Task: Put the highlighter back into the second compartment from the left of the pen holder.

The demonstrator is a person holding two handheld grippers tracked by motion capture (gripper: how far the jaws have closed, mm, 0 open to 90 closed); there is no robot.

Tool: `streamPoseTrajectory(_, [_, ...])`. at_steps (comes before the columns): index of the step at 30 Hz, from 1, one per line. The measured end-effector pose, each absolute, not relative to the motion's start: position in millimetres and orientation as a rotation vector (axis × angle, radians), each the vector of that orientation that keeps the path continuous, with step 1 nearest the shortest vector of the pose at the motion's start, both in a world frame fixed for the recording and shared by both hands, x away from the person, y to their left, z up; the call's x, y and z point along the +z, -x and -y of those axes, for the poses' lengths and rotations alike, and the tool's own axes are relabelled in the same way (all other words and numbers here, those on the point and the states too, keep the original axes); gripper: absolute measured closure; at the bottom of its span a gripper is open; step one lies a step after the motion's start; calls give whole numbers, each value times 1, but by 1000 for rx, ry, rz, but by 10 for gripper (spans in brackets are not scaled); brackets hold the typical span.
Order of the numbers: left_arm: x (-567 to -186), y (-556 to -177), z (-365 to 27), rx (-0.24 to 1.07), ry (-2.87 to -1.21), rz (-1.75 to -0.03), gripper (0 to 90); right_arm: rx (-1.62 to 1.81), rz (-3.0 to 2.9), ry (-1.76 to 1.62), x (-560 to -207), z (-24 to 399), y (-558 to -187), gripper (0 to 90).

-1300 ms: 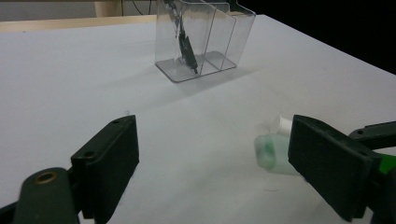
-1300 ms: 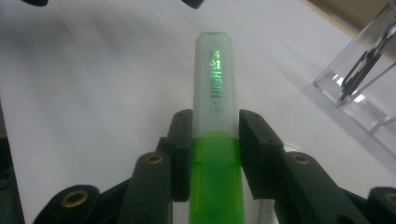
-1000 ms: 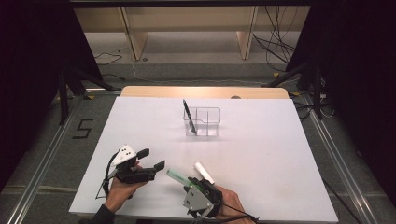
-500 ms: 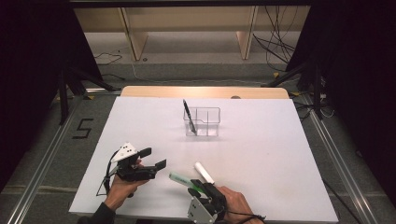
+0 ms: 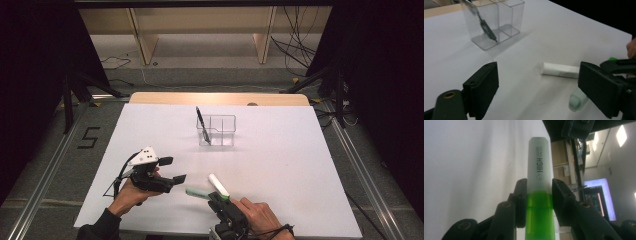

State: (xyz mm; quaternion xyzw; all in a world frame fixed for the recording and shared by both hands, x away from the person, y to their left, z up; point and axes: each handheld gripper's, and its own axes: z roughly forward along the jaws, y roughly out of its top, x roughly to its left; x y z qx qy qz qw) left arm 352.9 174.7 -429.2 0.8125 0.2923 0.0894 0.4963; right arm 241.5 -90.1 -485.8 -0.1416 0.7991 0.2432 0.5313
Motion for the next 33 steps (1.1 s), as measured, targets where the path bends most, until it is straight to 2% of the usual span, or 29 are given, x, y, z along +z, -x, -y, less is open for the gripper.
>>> streamPoseTrajectory(8, [-416,-344,-148,180,-2144,-528,165,532,-1862,447,-492,95,-238,675])
streamPoseTrajectory(19, [-422,-337,-119,120,-2346,-356,184,522,-1838,500,-493,97,-237,675])
streamPoseTrajectory(27, [-422,-336,-103,77,-2435,-264,242,518,-1826,531,-493,95,-236,675])
streamPoseTrajectory(33, [-425,-335,-94,40,-2517,-203,320,508,-1840,538,-496,95,-234,675])
